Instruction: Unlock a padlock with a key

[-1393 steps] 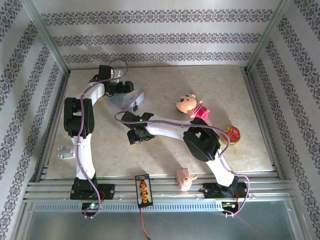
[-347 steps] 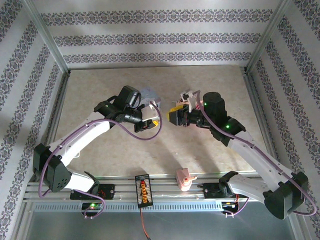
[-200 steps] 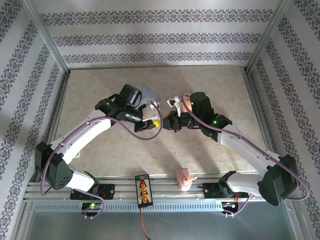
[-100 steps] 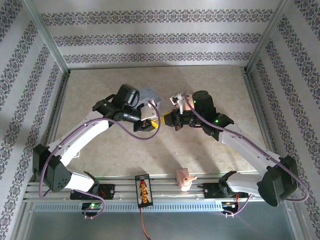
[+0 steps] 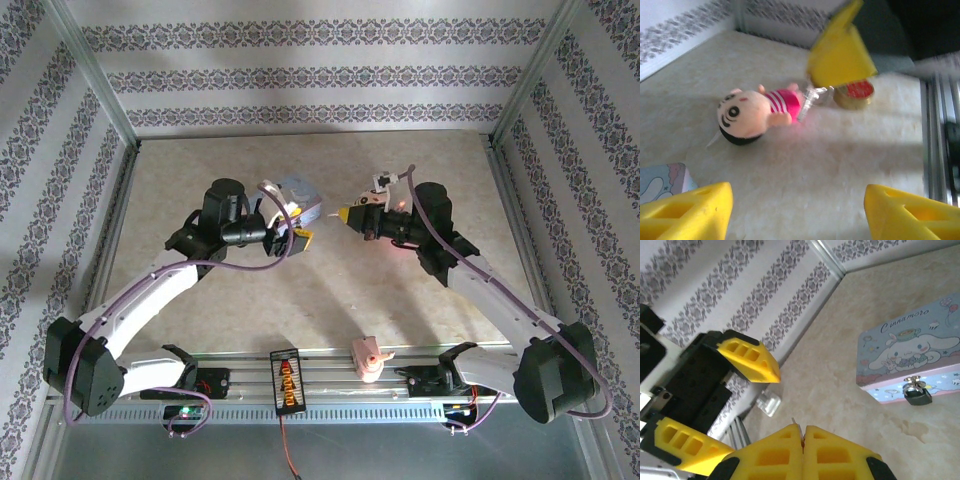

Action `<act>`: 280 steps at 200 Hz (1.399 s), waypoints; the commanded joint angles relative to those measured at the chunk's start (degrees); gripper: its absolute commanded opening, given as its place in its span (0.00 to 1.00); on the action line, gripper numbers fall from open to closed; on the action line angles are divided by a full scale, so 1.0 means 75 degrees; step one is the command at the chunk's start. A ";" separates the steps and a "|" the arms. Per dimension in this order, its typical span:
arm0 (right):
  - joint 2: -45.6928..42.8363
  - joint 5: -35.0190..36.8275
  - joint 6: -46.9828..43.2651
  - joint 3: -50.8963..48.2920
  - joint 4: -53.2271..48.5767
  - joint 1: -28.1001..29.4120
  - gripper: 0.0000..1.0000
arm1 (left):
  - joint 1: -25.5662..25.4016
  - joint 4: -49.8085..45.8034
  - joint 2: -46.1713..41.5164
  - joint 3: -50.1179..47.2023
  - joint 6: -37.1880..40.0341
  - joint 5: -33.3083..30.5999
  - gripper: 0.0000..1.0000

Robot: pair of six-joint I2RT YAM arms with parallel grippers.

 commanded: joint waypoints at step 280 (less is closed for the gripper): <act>0.2035 -0.0760 0.4132 0.0037 0.5940 0.0078 0.00 | 0.0427 0.5085 0.1782 0.0438 -0.6258 0.1177 0.26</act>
